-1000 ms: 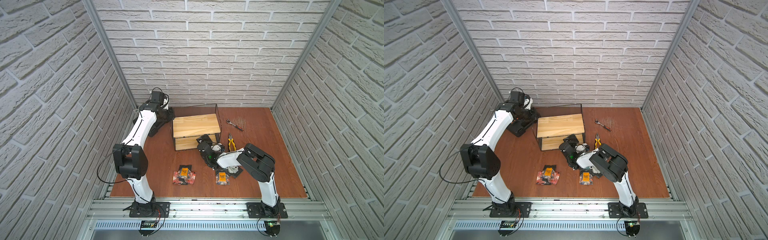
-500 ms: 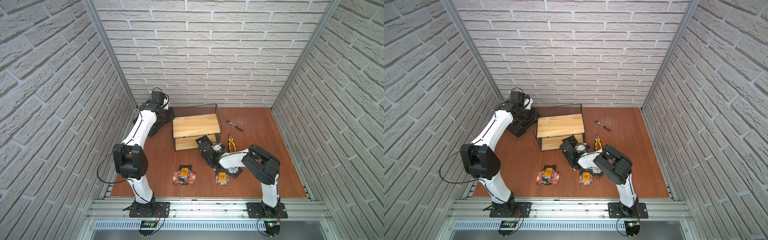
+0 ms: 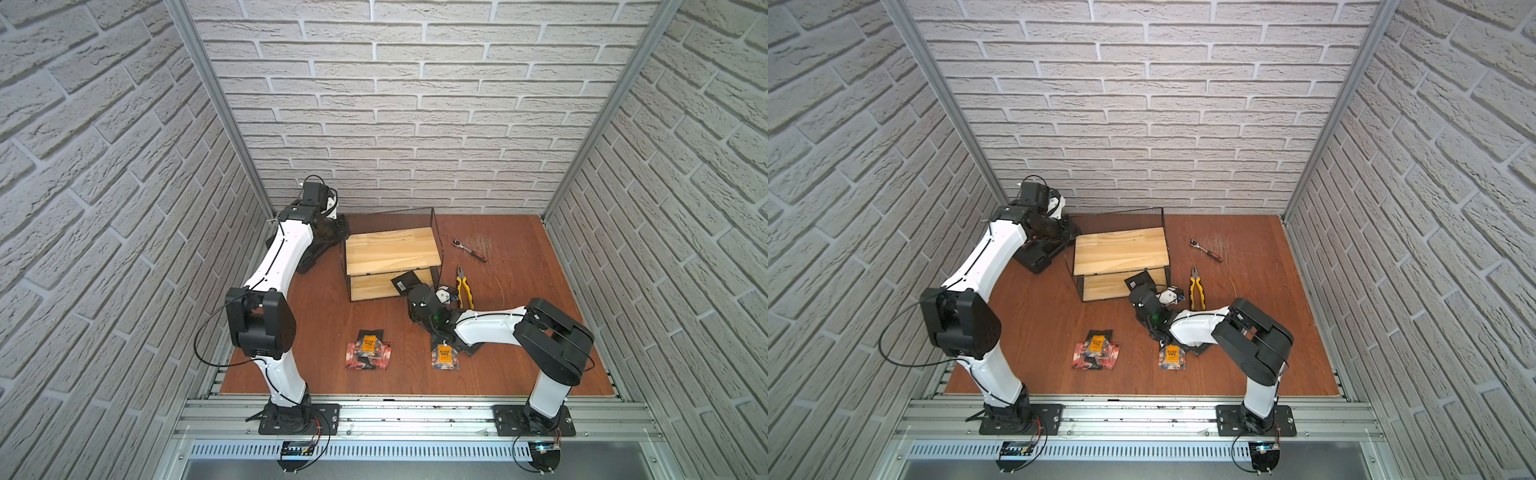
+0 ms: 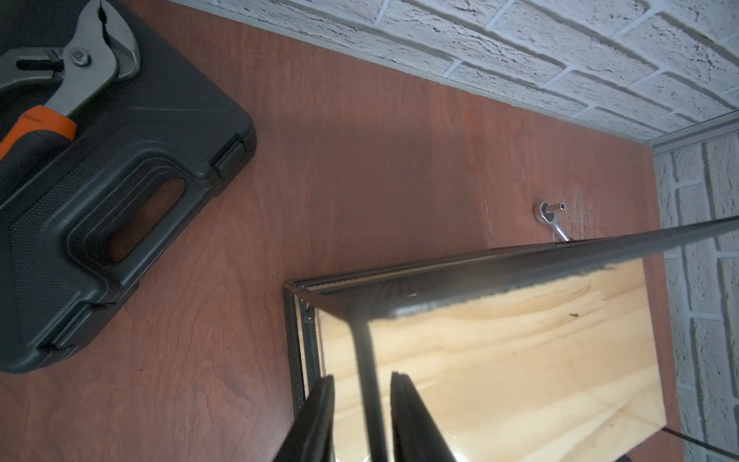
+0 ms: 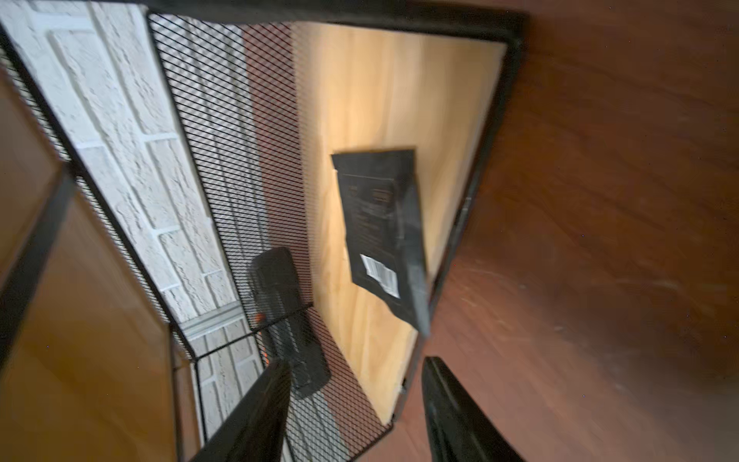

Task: Remove the tea bags from the shelf
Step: Pick up the tea bag from the shelf.

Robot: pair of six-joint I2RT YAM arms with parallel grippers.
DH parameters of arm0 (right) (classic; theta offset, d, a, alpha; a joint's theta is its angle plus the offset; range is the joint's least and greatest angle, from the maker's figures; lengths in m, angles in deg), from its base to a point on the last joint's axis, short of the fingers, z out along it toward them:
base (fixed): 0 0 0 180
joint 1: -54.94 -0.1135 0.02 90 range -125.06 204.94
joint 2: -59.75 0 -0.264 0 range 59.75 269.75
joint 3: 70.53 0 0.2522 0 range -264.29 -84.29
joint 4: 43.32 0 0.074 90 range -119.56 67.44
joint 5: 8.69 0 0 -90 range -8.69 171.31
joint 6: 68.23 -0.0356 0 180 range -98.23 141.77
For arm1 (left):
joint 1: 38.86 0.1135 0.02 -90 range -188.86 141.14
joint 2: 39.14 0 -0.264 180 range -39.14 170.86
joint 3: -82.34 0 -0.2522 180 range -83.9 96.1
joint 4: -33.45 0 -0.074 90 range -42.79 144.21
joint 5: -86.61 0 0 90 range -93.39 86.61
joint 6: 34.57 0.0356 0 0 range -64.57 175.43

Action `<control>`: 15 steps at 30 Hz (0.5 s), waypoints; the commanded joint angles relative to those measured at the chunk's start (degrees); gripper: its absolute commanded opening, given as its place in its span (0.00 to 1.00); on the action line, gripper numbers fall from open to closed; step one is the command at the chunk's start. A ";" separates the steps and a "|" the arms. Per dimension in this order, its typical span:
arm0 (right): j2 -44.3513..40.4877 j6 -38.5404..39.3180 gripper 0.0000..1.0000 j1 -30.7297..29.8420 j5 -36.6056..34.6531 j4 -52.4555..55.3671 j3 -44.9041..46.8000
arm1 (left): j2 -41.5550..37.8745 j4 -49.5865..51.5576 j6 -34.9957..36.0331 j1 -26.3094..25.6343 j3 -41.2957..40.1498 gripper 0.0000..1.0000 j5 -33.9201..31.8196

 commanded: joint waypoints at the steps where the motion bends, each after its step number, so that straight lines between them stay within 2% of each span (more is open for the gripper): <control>1: 2.39 0.69 0.59 -0.55 2.41 -2.77 1.18 | 1.14 3.64 1.79 0.79 -0.36 0.29 -1.32; 9: 9.53 -0.66 0.62 0.12 1.62 -7.09 -1.54 | 1.24 3.81 1.99 0.81 -0.16 0.29 -1.44; 15: 13.39 -2.26 0.58 0.77 1.04 -7.06 -3.40 | 1.32 3.81 2.04 0.82 -0.05 0.29 -1.37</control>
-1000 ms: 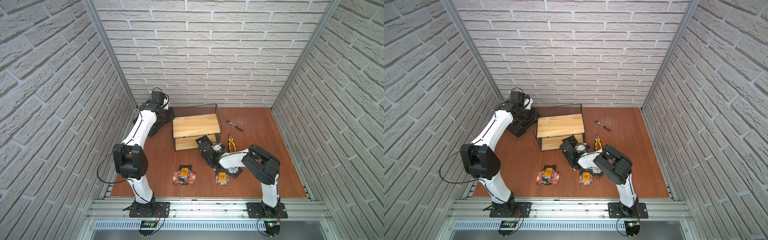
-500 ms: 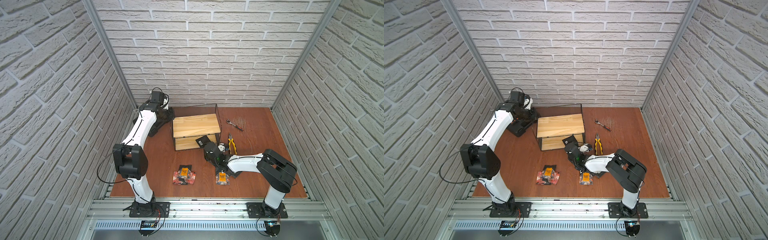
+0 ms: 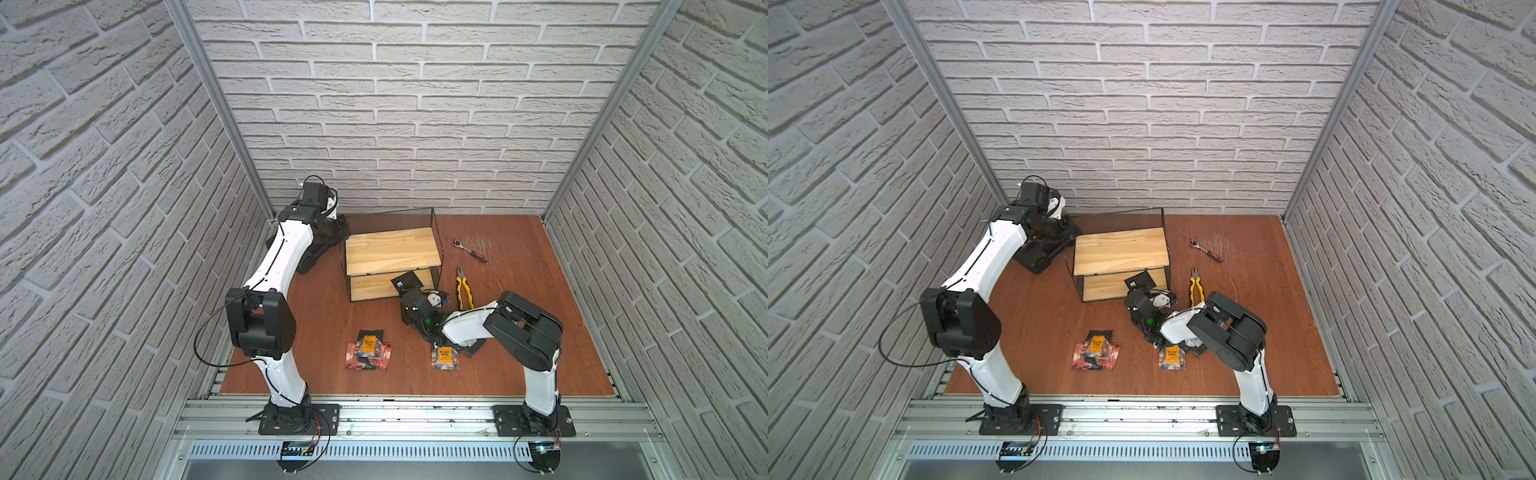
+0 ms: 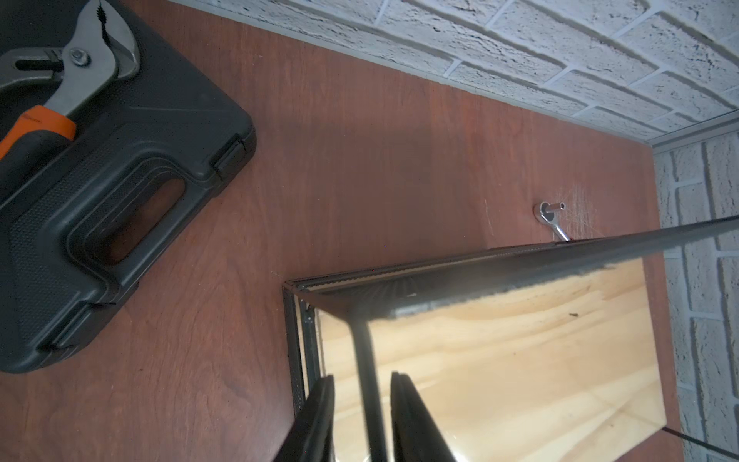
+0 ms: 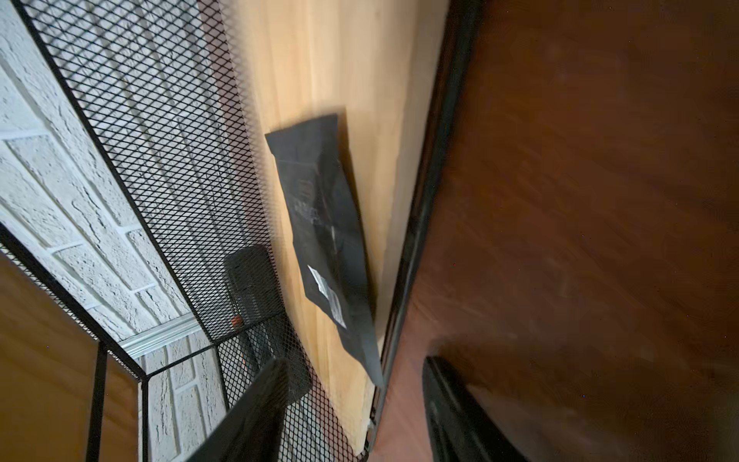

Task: Remove the tea bags from the shelf
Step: Pick up the tea bag from the shelf.

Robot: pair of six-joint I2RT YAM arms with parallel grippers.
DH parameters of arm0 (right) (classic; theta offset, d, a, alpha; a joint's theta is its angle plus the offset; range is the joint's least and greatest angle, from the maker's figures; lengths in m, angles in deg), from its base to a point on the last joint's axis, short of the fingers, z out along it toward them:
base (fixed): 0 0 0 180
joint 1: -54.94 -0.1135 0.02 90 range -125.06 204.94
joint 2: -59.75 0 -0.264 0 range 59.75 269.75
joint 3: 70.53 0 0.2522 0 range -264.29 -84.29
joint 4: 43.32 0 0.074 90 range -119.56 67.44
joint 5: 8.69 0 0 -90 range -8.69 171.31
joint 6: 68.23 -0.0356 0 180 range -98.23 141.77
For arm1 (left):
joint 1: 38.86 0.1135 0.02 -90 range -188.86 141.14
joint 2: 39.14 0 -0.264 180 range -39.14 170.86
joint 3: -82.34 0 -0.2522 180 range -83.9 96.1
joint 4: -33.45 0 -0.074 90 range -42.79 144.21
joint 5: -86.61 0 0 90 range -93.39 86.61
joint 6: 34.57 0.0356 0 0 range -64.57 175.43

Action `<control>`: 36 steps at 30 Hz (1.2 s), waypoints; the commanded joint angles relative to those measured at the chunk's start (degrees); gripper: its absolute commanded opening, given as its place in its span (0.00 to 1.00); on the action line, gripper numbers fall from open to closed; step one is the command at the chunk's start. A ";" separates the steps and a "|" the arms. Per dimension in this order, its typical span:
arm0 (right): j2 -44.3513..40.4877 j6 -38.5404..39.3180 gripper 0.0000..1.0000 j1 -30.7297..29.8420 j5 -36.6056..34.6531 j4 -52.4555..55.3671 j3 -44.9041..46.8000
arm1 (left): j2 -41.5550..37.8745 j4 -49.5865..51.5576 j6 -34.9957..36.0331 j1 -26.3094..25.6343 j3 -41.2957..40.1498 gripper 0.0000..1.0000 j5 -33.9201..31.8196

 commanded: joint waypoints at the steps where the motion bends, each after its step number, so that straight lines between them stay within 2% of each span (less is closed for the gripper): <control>1: 2.53 -1.67 0.57 0.28 -0.08 2.75 -0.28 | 1.37 3.85 1.95 0.82 -0.05 0.29 -1.42; 8: 4.08 -5.36 0.44 0.39 -1.23 6.18 -1.99 | 1.62 3.80 1.95 0.83 0.01 0.29 -1.29; 15: 4.13 -6.52 0.21 0.66 -2.81 6.47 -1.61 | 1.55 3.84 2.09 0.83 -0.03 0.29 -1.35; 21: 1.93 -2.45 0.03 1.26 -2.33 5.19 -1.40 | 1.68 3.76 2.16 0.93 -0.03 0.29 -1.28; 36: -10.47 10.81 0.03 1.27 5.49 2.57 1.70 | 2.40 3.48 2.04 0.92 0.69 0.29 -0.91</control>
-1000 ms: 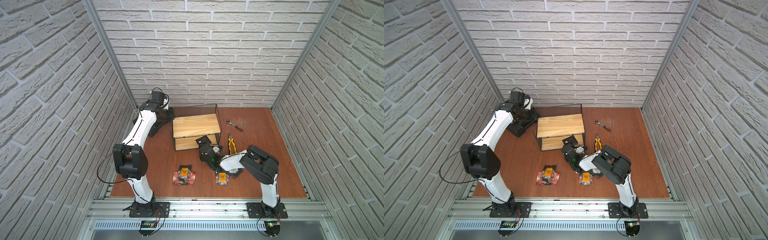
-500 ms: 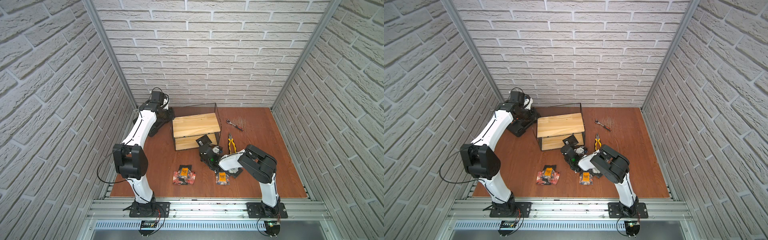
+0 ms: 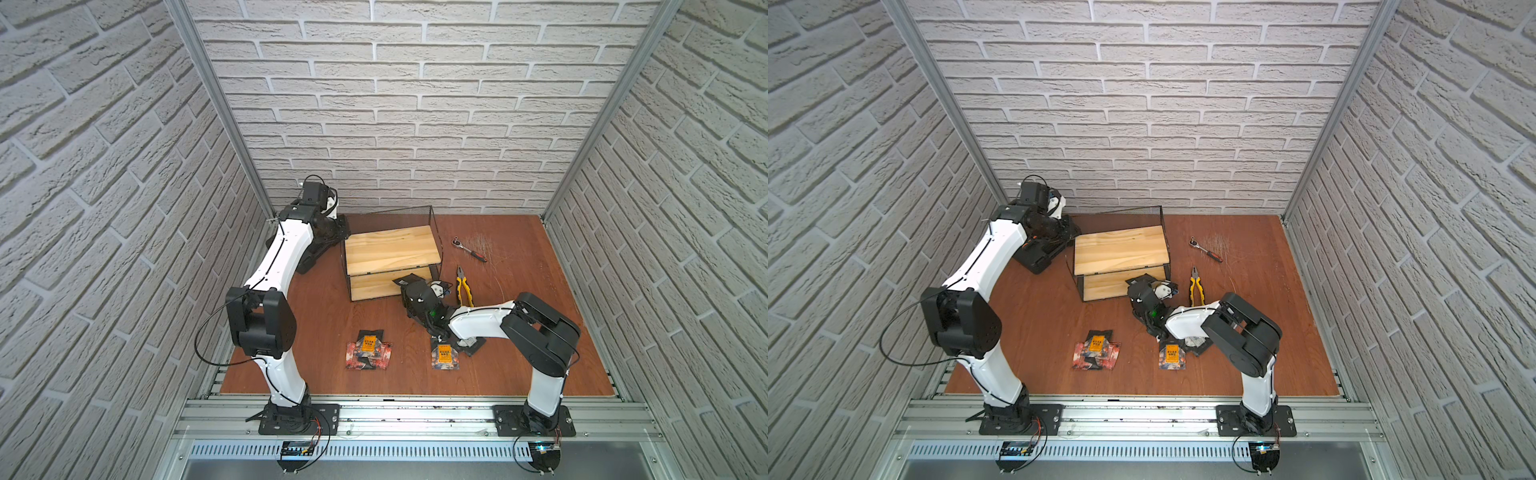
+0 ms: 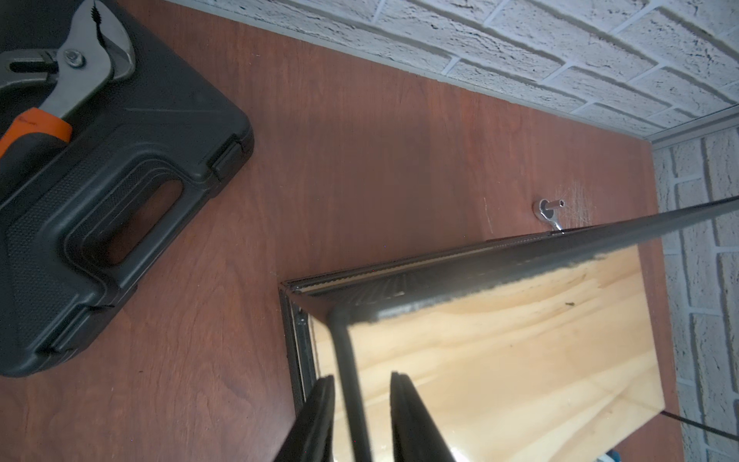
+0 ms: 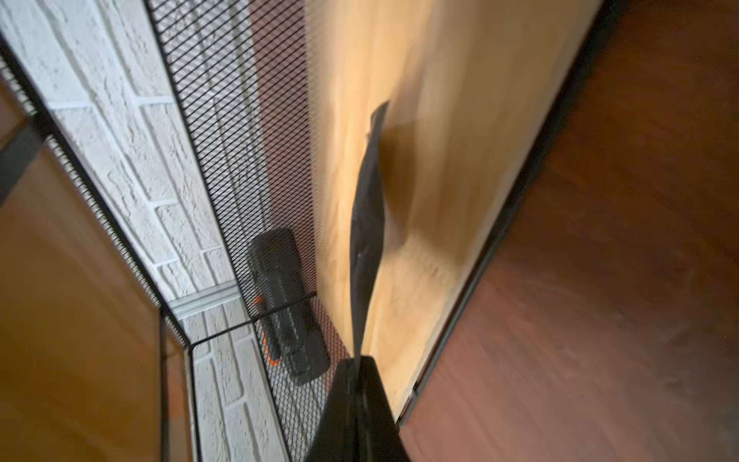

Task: Remove the tea bags from the shelf
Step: Place the tea bag at the center of the board.

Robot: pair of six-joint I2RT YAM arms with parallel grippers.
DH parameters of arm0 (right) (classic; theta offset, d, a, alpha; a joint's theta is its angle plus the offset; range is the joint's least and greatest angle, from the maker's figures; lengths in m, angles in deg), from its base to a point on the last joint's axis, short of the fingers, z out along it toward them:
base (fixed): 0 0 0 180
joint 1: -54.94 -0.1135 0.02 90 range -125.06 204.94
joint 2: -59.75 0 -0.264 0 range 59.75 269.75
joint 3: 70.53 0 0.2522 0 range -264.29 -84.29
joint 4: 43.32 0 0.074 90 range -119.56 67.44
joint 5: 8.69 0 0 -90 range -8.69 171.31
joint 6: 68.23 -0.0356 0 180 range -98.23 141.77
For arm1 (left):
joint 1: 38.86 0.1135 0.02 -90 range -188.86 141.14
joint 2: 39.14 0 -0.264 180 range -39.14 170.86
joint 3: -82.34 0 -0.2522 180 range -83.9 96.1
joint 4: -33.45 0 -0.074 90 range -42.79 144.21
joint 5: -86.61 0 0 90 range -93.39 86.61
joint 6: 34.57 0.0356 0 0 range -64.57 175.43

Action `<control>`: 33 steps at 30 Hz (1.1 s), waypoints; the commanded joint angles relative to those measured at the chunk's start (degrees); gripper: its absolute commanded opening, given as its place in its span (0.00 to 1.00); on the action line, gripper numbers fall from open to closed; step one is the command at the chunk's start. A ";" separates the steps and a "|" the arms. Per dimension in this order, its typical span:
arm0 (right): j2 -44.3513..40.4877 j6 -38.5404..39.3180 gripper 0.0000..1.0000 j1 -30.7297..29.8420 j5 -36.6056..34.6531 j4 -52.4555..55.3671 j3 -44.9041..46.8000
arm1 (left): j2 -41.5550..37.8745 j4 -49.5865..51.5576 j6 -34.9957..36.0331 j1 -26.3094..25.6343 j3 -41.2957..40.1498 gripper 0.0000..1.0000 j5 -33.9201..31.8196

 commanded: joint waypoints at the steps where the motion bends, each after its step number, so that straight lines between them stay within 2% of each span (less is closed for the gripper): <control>1: -3.33 4.40 0.03 0.03 3.04 -1.57 2.20 | 1.95 2.96 1.52 0.81 0.05 0.29 -1.32; 8: -8.21 7.46 0.03 -0.06 9.35 -0.14 4.82 | 2.38 2.95 1.30 0.81 0.56 0.29 -1.08; 15: -15.94 19.48 0.03 -0.23 18.02 5.64 4.90 | 2.35 2.86 1.29 0.87 0.68 0.29 -0.98; 20: -20.10 24.44 0.03 -0.96 25.72 9.43 6.62 | 2.38 2.70 1.43 0.87 0.65 0.29 -0.86; 26: -21.39 30.84 0.03 -3.36 35.24 11.44 8.37 | 2.50 2.70 1.52 0.84 0.75 0.29 -0.79; 33: -19.54 35.49 0.03 -5.56 40.58 14.44 8.56 | 2.60 2.70 1.54 0.85 0.77 0.29 -0.66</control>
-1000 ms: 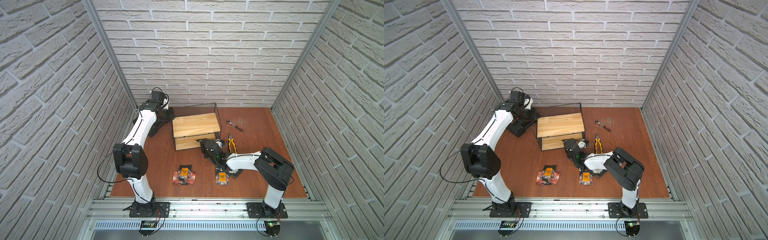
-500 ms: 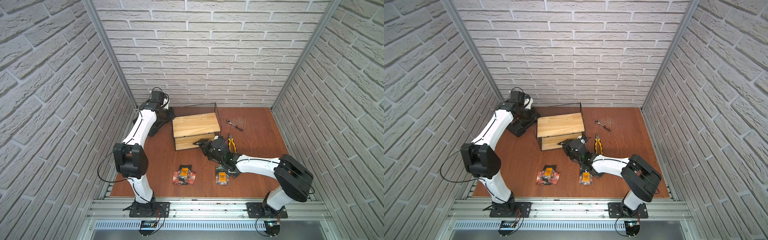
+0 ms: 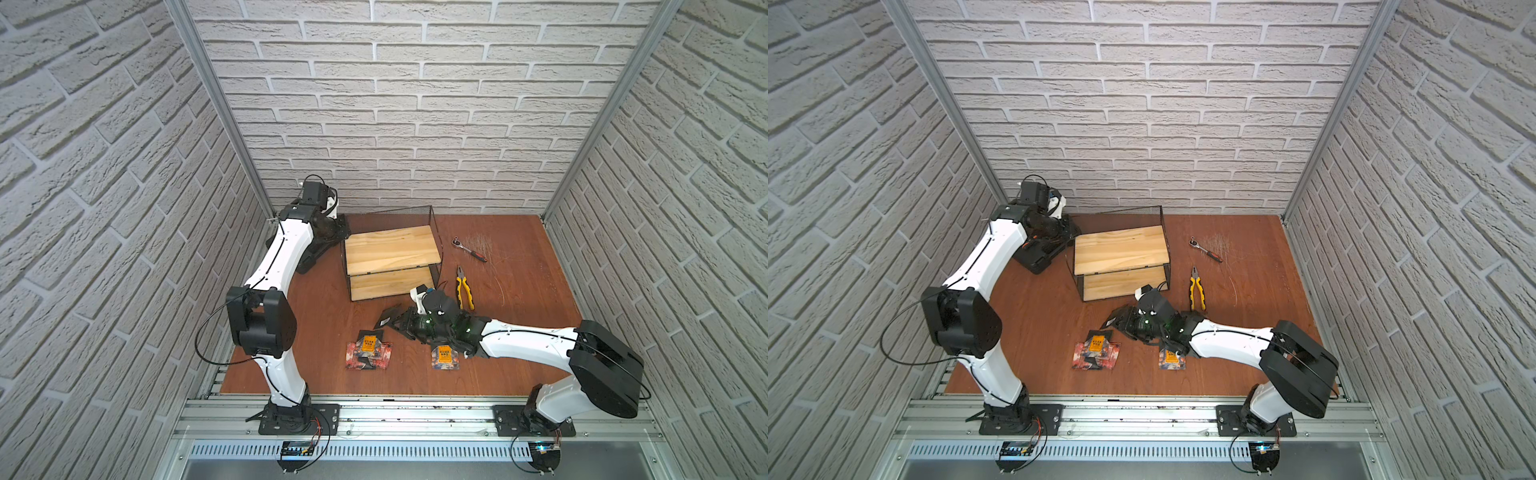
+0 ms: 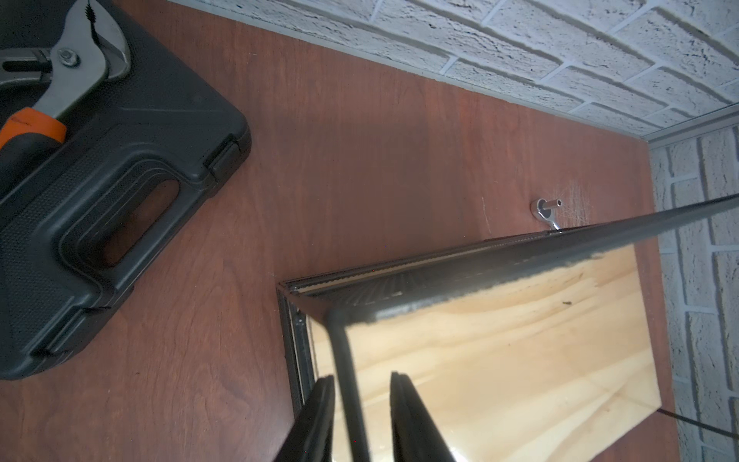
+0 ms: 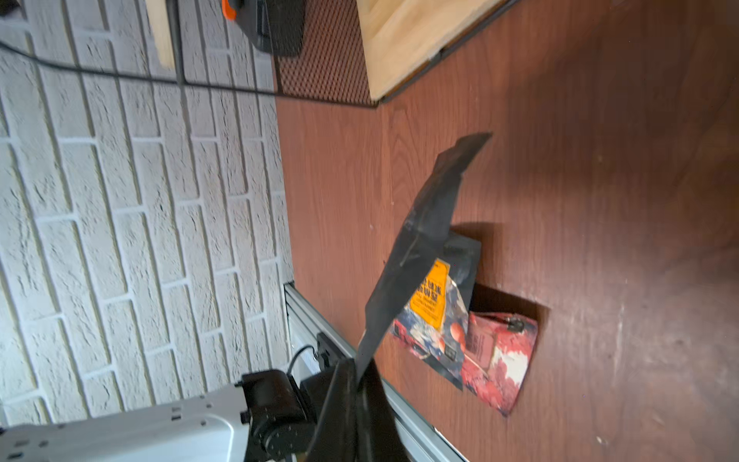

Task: Remove the tea bags from the shelf
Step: Place the tea bag at the center of the board.

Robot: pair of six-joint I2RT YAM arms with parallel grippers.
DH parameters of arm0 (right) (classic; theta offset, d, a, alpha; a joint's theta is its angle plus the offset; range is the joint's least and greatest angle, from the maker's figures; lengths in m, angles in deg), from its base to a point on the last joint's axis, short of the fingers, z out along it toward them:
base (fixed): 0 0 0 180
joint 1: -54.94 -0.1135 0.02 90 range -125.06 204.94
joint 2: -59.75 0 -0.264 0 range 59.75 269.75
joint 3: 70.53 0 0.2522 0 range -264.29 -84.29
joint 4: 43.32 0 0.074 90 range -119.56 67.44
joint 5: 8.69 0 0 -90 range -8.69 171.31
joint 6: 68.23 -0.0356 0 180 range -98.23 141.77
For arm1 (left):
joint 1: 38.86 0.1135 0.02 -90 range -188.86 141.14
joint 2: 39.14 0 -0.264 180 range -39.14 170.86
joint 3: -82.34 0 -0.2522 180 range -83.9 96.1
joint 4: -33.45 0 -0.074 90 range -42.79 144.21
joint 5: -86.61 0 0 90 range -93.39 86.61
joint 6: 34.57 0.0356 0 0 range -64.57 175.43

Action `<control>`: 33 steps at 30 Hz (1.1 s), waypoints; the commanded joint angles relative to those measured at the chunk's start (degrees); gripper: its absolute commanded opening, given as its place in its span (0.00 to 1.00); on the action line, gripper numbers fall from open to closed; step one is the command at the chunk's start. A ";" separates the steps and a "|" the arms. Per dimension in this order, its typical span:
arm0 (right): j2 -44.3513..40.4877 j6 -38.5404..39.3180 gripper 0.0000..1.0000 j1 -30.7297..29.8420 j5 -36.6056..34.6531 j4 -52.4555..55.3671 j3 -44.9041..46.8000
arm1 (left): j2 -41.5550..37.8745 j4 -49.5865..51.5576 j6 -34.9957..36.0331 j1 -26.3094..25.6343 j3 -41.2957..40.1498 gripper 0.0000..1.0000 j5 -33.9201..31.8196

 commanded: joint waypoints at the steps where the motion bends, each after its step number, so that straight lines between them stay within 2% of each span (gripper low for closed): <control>1: 1.51 4.46 0.03 -0.83 4.52 1.05 -0.09 | 2.31 2.57 1.56 0.84 0.40 0.29 -1.11; 8: 7.14 5.72 0.03 -1.77 6.57 3.00 -1.39 | 2.43 2.47 1.57 0.78 0.66 0.29 -0.92; 15: 7.65 5.91 0.03 -1.71 4.93 7.31 0.08 | 2.34 2.36 2.18 0.79 0.77 0.30 -0.81; 21: 7.04 6.65 0.23 -1.45 3.29 12.07 -0.98 | 1.82 2.16 2.41 0.76 1.09 0.34 -1.40; 26: 6.80 8.77 0.36 -0.62 3.81 16.22 -3.26 | 1.17 2.02 2.37 0.80 1.47 0.37 -2.44; 33: 2.04 16.70 0.49 1.31 2.20 28.35 -9.00 | -0.26 1.82 1.99 0.80 1.98 0.51 -4.83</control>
